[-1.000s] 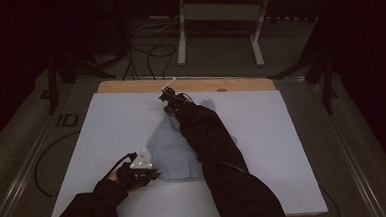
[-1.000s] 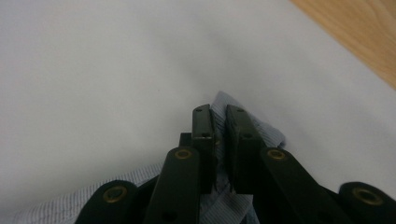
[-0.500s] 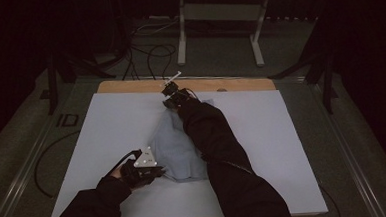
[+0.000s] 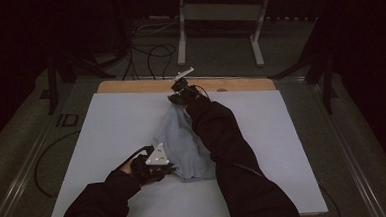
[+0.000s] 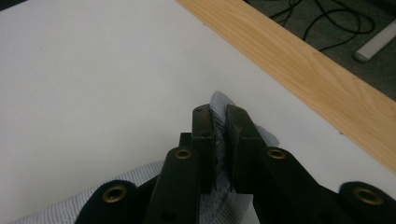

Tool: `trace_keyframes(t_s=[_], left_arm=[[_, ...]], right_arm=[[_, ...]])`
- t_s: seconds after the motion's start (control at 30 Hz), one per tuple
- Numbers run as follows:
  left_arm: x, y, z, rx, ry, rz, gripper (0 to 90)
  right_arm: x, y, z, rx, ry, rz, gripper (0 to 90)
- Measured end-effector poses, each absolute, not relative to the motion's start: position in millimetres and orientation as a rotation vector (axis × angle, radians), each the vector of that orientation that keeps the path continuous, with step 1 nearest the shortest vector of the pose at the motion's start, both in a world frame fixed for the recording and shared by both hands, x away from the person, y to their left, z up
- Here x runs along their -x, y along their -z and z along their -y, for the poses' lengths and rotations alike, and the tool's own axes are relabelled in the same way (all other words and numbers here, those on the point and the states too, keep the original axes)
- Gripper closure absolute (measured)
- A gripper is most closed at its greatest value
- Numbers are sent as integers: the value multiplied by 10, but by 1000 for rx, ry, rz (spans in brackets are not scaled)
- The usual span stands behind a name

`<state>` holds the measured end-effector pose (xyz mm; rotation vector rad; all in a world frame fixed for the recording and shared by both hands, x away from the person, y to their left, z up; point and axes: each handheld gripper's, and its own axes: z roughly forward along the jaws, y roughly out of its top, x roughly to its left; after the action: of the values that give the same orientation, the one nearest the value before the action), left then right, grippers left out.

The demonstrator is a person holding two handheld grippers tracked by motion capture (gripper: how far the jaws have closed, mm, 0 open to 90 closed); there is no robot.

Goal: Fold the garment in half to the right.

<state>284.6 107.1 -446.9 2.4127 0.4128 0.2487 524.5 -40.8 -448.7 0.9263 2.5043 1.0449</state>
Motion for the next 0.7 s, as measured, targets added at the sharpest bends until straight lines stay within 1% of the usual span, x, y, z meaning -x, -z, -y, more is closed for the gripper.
trace_keyframes(t_s=[0.7], left_arm=[[-2941,4327,-587,-2471,-237,-307,844]], right_arm=[[-5188,4395,949,-987,-1133,-2434,833]])
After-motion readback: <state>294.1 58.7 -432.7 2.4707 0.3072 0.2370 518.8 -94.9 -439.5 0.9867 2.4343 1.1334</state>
